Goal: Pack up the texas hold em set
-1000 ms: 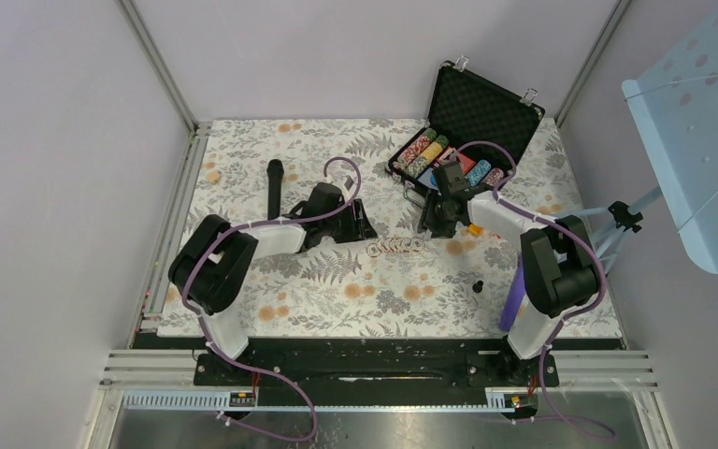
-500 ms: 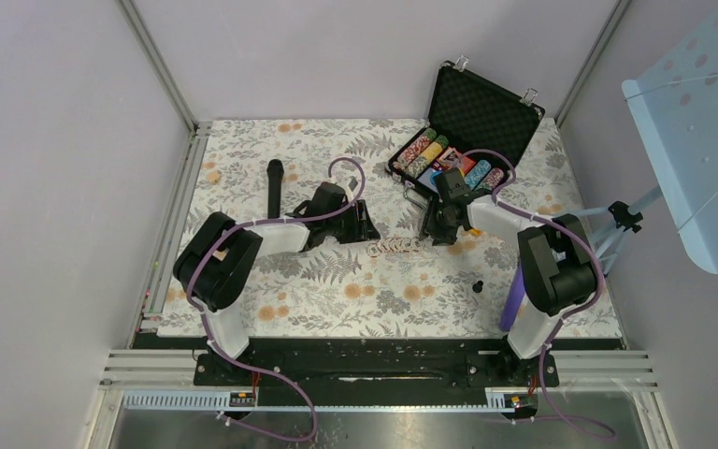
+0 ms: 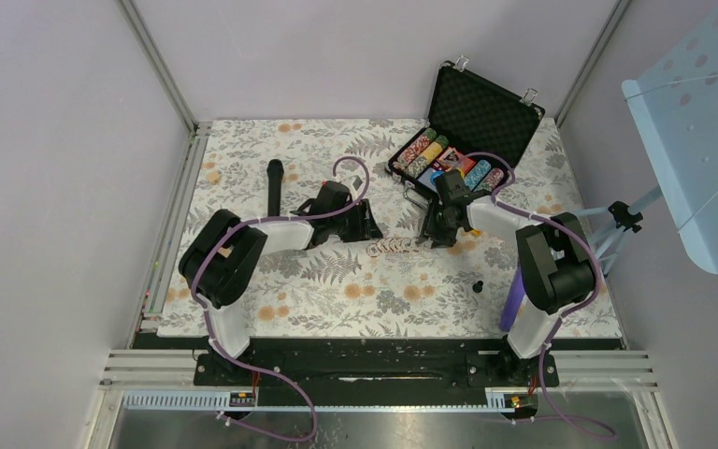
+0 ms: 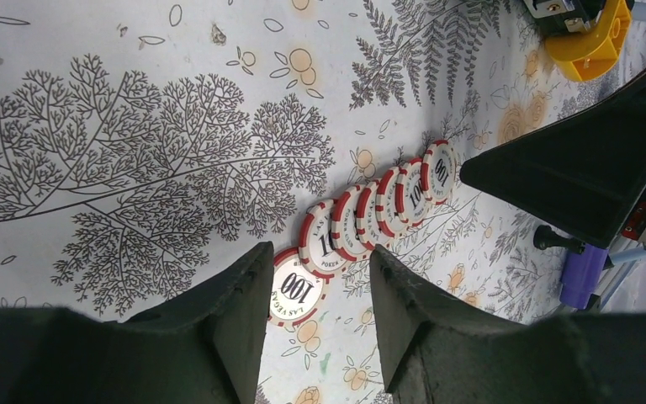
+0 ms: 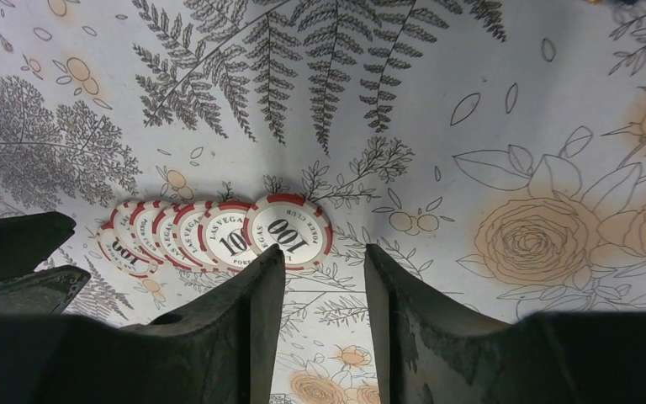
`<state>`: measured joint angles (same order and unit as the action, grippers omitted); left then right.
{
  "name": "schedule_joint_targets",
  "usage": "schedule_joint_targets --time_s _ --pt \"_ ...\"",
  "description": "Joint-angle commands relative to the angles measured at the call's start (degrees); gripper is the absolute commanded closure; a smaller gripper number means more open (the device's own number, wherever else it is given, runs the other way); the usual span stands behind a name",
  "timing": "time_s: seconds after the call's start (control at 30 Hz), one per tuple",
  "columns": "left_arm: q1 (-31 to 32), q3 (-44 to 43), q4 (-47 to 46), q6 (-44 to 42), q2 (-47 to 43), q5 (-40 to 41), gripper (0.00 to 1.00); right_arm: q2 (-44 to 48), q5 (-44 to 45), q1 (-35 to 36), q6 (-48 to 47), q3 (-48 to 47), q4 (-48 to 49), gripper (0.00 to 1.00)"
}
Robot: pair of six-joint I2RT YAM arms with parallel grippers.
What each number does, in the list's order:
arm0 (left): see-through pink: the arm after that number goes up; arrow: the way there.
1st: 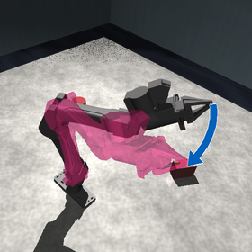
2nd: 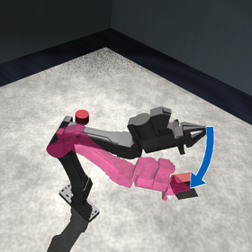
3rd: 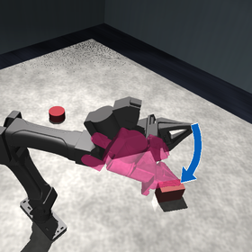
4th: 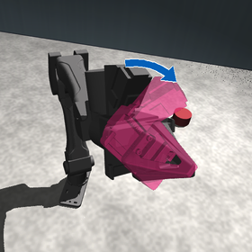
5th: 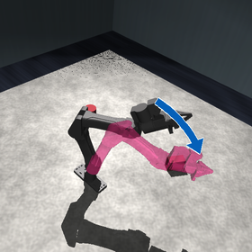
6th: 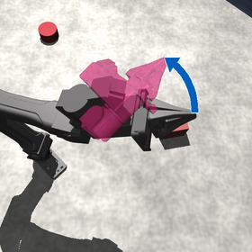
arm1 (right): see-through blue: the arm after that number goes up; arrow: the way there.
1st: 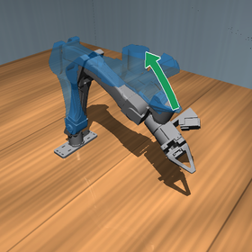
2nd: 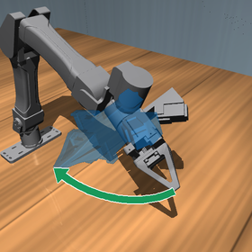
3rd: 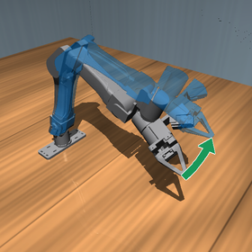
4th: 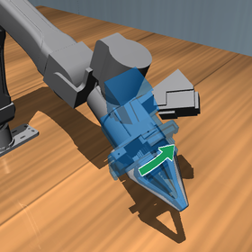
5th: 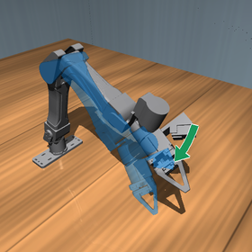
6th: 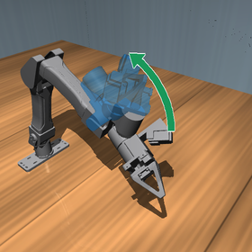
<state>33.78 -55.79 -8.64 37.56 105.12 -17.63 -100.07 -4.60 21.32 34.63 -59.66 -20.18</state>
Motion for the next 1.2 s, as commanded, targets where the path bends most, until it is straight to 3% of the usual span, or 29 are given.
schedule_joint_targets --time_s 0.0,1.17 --pt "0.4 -2.2 -0.6 -0.9 0.5 -0.8 0.54 -0.4 -2.5 -0.3 0.7 0.7 1.2 0.54" --pt "0.7 -2.6 0.3 -1.5 1.1 -1.3 0.56 -4.4 -1.8 -0.6 -2.9 -3.8 -2.1 0.57"
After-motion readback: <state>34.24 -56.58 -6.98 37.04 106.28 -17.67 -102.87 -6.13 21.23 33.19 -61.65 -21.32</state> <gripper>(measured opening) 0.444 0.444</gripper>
